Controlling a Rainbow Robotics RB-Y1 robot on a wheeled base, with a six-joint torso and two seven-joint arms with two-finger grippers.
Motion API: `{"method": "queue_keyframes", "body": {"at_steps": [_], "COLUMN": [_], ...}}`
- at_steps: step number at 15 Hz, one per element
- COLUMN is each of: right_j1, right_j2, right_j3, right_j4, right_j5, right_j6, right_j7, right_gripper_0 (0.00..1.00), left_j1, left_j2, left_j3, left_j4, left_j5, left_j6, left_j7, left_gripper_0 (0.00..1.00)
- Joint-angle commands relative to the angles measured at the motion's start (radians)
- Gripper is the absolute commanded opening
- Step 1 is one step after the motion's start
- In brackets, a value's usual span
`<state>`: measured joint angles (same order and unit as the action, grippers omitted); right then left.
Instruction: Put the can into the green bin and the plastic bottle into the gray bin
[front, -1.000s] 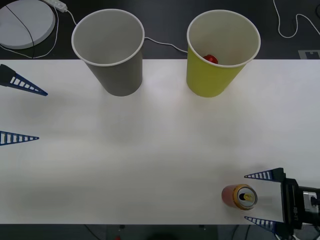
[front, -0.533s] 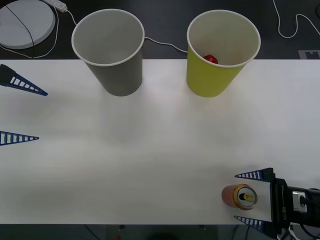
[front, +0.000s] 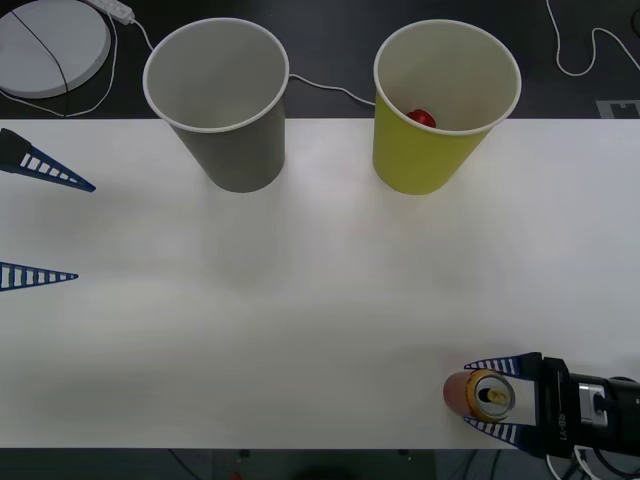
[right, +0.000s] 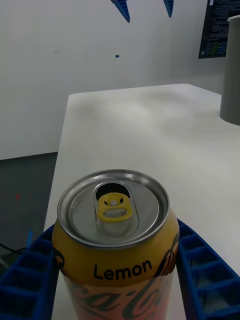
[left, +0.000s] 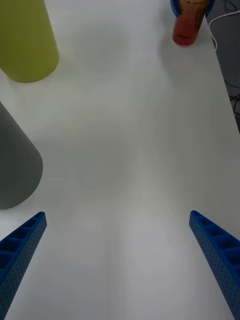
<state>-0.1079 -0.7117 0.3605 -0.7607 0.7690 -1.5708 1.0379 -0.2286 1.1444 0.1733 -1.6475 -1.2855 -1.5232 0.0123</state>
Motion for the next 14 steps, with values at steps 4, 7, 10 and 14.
{"method": "queue_keyframes", "body": {"at_steps": [4,7,10,14], "right_j1": [-0.009,-0.009,0.056,0.223], "right_j2": [0.0,-0.026,-0.083,-0.146], "right_j3": [0.0,-0.009,-0.161,-0.38], "right_j4": [-0.005,-0.077,-0.308,-0.736], "right_j5": [0.004,0.019,0.17,0.334], "right_j6": [0.0,0.0,0.031,0.169], "right_j7": [-0.01,-0.036,-0.214,-0.585], "right_gripper_0": [0.0,0.0,0.0,0.0], "left_j1": [0.0,0.0,0.0,0.0], "left_j2": [0.0,0.0,0.0,0.0], "left_j3": [0.0,0.0,0.0,0.0], "left_j4": [0.0,0.0,0.0,0.0], "left_j5": [0.0,0.0,0.0,0.0], "left_j6": [0.0,0.0,0.0,0.0], "left_j7": [0.0,0.0,0.0,0.0], "left_gripper_0": [1.0,1.0,1.0,1.0]}}
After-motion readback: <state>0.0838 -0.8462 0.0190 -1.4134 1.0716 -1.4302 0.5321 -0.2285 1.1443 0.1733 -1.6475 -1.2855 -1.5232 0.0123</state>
